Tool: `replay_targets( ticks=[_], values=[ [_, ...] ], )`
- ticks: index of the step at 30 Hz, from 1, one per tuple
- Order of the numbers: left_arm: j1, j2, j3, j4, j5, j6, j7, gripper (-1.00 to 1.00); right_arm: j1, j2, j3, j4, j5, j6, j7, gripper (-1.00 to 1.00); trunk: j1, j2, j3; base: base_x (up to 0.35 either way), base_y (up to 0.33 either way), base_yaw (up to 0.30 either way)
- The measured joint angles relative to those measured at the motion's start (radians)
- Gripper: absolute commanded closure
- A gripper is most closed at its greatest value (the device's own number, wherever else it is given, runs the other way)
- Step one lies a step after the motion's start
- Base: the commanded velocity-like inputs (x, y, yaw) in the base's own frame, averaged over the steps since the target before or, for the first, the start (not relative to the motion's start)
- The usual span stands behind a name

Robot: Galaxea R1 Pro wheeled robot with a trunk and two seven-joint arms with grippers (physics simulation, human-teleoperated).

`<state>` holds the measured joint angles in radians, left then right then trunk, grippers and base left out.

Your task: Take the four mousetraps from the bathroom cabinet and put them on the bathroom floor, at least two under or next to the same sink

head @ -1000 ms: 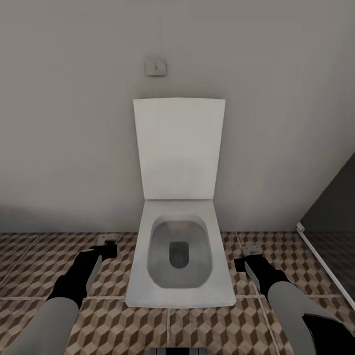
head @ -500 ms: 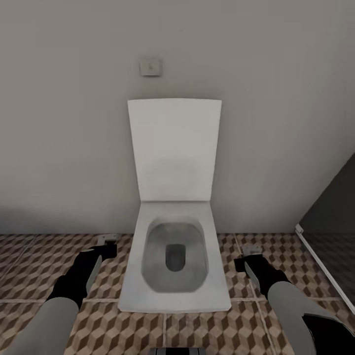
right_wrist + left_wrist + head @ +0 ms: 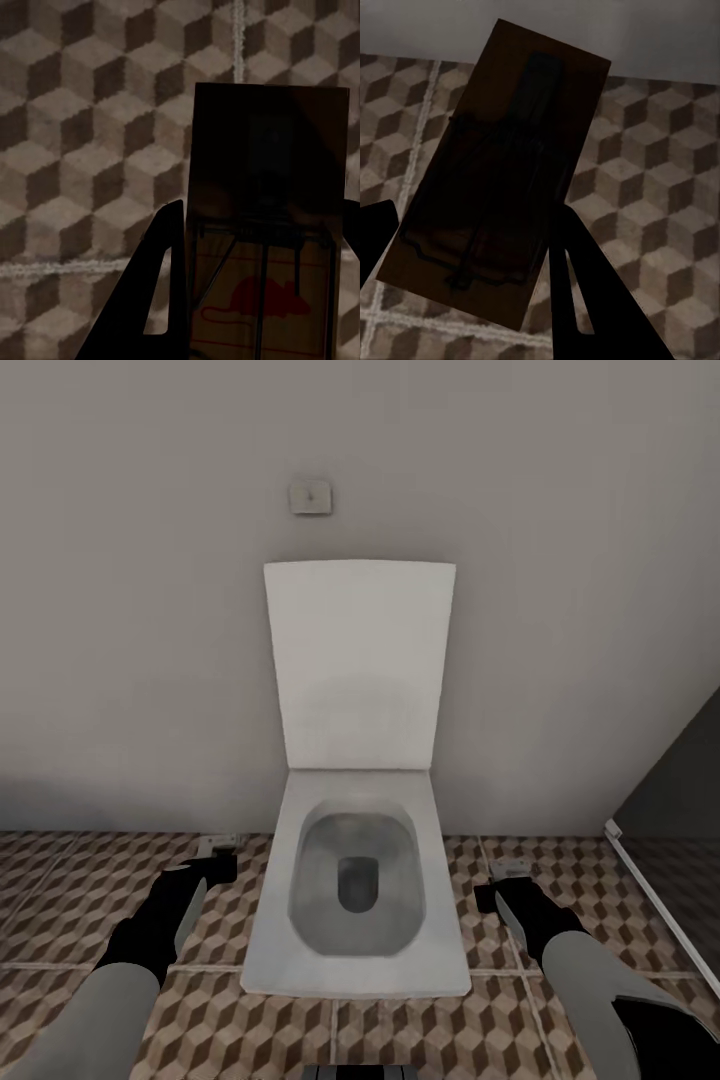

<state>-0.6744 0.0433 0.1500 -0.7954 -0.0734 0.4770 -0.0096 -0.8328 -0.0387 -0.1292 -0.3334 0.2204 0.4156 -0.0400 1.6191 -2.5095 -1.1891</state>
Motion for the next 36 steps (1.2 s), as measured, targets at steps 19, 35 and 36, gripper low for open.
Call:
replay_targets(
  ticks=[19, 35, 36],
  values=[
    [0.000, -0.001, -0.002, 0.040, 0.003, -0.005, 0.003, 1.00, 0.000, 0.000, 0.001, 0.004, 0.003, -0.002, -0.005, 1.00, 0.000, 0.000, 0.000, 0.000, 0.000, 0.019],
    [0.000, -0.010, -0.007, 0.265, -0.001, -0.137, 0.002, 1.00, 0.000, 0.004, 0.001, 0.138, -0.006, -0.183, -0.006, 1.00, 0.000, 0.000, 0.000, 0.000, 0.000, 0.000],
    [0.000, -0.009, -0.007, 0.272, -0.001, -0.143, 0.002, 1.00, 0.000, 0.004, 0.000, 0.146, -0.006, -0.192, -0.006, 1.00, 0.000, 0.000, 0.000, 0.000, 0.000, 0.000]
  ],
)
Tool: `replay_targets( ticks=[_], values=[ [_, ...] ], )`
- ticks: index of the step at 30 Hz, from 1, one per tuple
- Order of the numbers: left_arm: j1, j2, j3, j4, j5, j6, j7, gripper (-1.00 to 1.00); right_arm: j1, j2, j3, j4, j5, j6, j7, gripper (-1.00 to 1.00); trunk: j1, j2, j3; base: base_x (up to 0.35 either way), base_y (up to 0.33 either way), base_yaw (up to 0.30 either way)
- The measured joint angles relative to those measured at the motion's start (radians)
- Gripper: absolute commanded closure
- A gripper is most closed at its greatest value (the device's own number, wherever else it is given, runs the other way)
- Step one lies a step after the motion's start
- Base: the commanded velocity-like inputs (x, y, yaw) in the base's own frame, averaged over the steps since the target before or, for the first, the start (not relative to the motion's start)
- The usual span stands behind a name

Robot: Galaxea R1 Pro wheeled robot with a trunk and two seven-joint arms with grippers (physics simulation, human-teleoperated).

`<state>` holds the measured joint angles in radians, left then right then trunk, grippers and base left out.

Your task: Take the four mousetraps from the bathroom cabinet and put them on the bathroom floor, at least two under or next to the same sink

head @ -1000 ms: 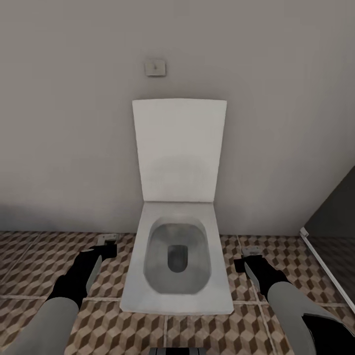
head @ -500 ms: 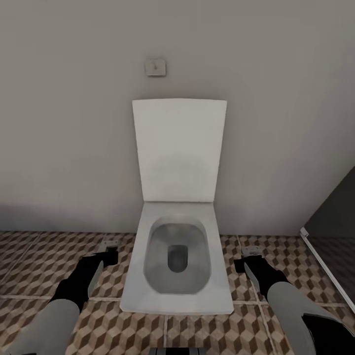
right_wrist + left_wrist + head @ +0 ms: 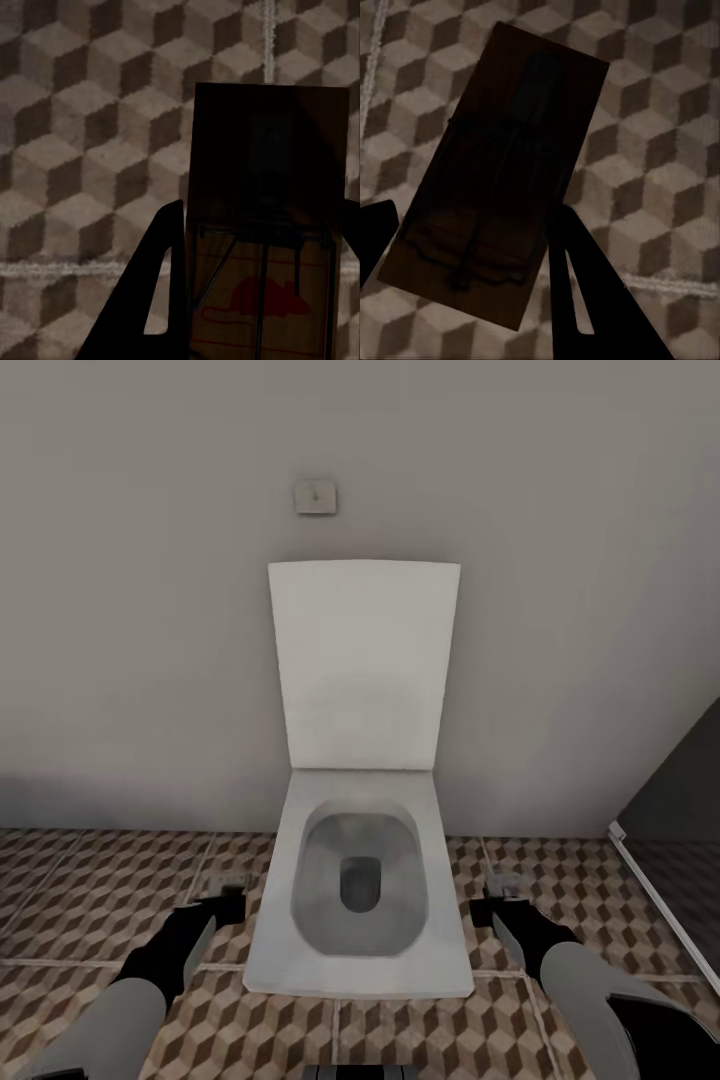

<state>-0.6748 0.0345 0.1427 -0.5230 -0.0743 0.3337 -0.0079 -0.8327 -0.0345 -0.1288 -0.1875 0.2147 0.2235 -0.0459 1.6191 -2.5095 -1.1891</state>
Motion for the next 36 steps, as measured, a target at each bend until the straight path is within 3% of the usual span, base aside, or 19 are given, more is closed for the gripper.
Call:
replay_targets(
  ticks=[11, 36],
  values=[
    [0.000, 0.009, -0.001, 0.041, 0.000, -0.043, -0.011, 1.00, 0.000, 0.007, -0.002, 0.071, -0.002, -0.048, -0.007, 1.00, 0.000, 0.000, 0.000, 0.000, 0.000, 0.000],
    [0.001, -0.001, 0.003, -0.025, 0.000, -0.026, -0.006, 1.00, 0.000, -0.004, -0.007, 0.083, -0.002, -0.063, -0.007, 1.00, 0.000, 0.000, 0.000, 0.000, 0.000, 0.000]
  ],
)
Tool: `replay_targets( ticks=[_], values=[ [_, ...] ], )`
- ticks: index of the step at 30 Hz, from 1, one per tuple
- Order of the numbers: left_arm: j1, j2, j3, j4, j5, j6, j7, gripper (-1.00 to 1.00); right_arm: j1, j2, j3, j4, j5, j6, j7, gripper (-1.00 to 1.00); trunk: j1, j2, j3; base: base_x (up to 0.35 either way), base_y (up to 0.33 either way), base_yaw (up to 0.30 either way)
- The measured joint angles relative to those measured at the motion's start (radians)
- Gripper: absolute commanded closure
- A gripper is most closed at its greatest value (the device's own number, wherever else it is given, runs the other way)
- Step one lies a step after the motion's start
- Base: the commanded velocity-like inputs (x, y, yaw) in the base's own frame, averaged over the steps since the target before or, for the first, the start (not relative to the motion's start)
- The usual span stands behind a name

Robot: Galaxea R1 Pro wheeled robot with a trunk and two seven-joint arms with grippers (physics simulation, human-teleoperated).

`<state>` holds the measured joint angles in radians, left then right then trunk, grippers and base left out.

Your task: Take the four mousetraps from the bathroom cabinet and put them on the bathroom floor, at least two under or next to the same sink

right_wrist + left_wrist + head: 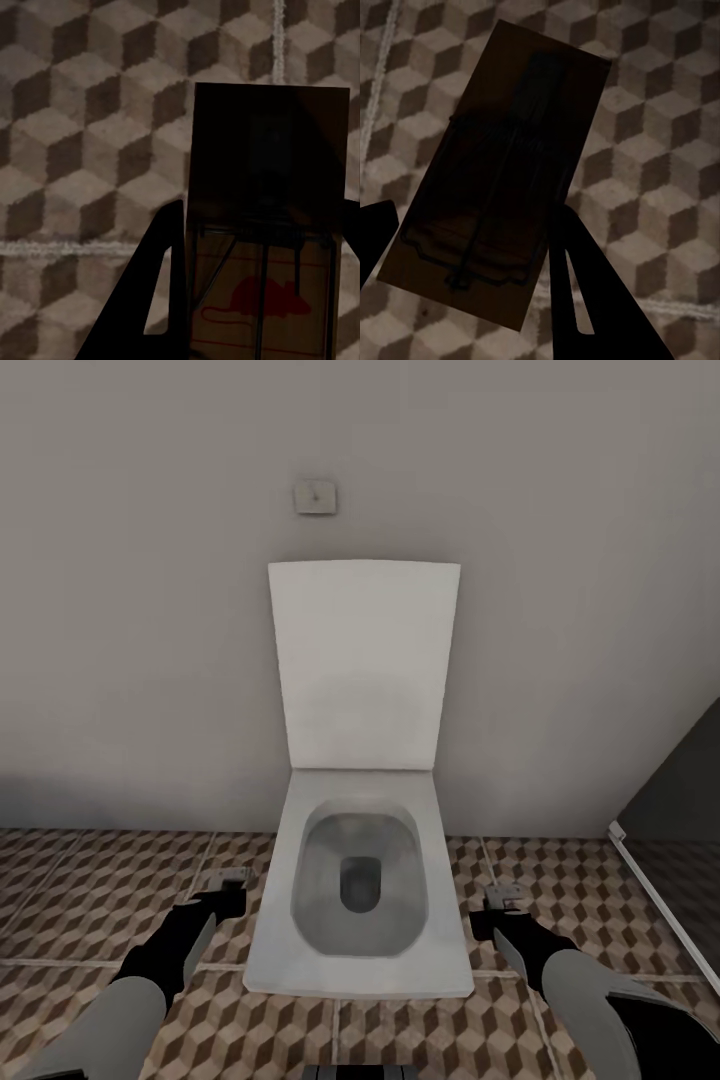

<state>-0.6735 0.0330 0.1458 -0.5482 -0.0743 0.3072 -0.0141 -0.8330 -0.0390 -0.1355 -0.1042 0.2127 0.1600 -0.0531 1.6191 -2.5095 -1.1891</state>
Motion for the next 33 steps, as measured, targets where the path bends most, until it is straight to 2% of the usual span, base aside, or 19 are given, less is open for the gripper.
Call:
replay_targets(
  ticks=[4, 33],
  values=[
    [0.000, 0.000, 0.000, -0.007, -0.001, 0.000, 0.000, 1.00, 0.000, -0.001, 0.000, 0.000, 0.000, 0.000, 0.000, 1.00, 0.000, 0.000, 0.000, 0.000, 0.000, 0.000],
    [0.000, -0.005, -0.001, -0.010, -0.001, 0.005, -0.001, 1.00, 0.000, -0.001, 0.001, 0.000, 0.001, -0.001, 0.000, 1.00, 0.013, -0.007, -0.112, 0.000, 0.000, 0.000]
  ],
)
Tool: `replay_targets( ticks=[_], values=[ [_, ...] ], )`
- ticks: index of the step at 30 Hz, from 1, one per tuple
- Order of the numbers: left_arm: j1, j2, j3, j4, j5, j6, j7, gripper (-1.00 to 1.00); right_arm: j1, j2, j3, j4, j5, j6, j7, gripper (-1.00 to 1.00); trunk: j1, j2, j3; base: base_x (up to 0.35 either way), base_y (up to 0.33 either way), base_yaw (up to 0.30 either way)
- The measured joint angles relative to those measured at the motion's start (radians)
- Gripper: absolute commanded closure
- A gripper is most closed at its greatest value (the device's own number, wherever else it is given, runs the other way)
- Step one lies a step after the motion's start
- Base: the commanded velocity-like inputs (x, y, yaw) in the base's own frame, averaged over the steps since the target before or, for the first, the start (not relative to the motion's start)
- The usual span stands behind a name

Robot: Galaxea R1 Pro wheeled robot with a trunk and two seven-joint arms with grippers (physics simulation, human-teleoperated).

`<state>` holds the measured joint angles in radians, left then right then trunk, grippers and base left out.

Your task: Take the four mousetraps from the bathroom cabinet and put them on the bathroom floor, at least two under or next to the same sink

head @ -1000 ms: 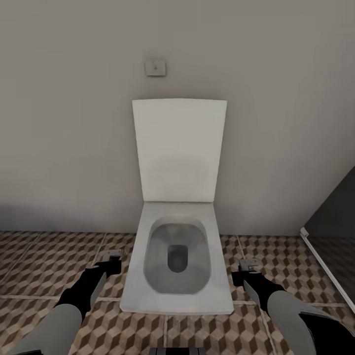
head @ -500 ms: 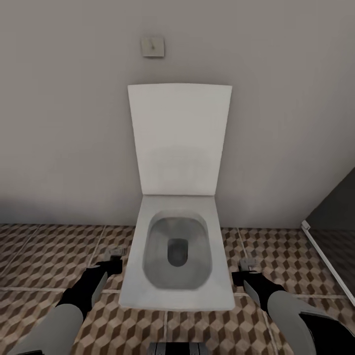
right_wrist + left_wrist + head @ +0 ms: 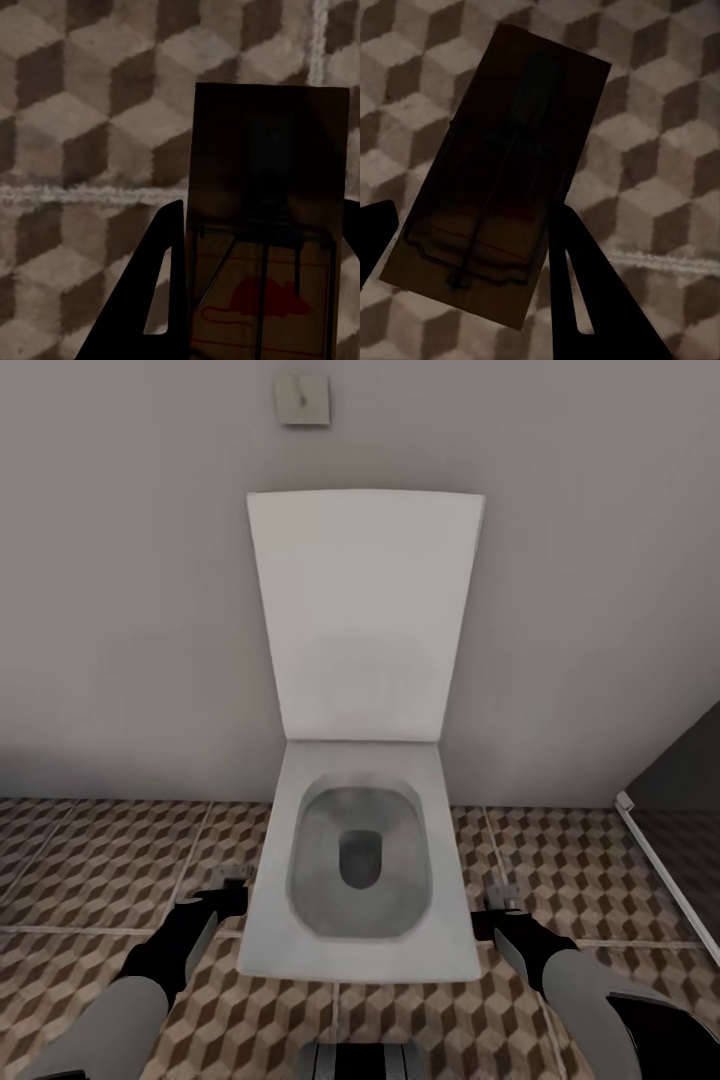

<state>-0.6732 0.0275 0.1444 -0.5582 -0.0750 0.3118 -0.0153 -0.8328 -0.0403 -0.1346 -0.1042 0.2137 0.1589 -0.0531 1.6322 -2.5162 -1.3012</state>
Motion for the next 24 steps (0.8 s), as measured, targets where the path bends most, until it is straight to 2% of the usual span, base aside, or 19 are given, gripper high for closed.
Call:
replay_targets(
  ticks=[24],
  values=[
    [0.000, 0.000, 0.000, 0.000, 0.000, -0.001, 0.000, 1.00, 0.000, -0.001, 0.000, 0.000, 0.000, 0.001, 0.000, 1.00, 0.011, -0.006, -0.093, 0.000, 0.000, 0.000]
  ],
)
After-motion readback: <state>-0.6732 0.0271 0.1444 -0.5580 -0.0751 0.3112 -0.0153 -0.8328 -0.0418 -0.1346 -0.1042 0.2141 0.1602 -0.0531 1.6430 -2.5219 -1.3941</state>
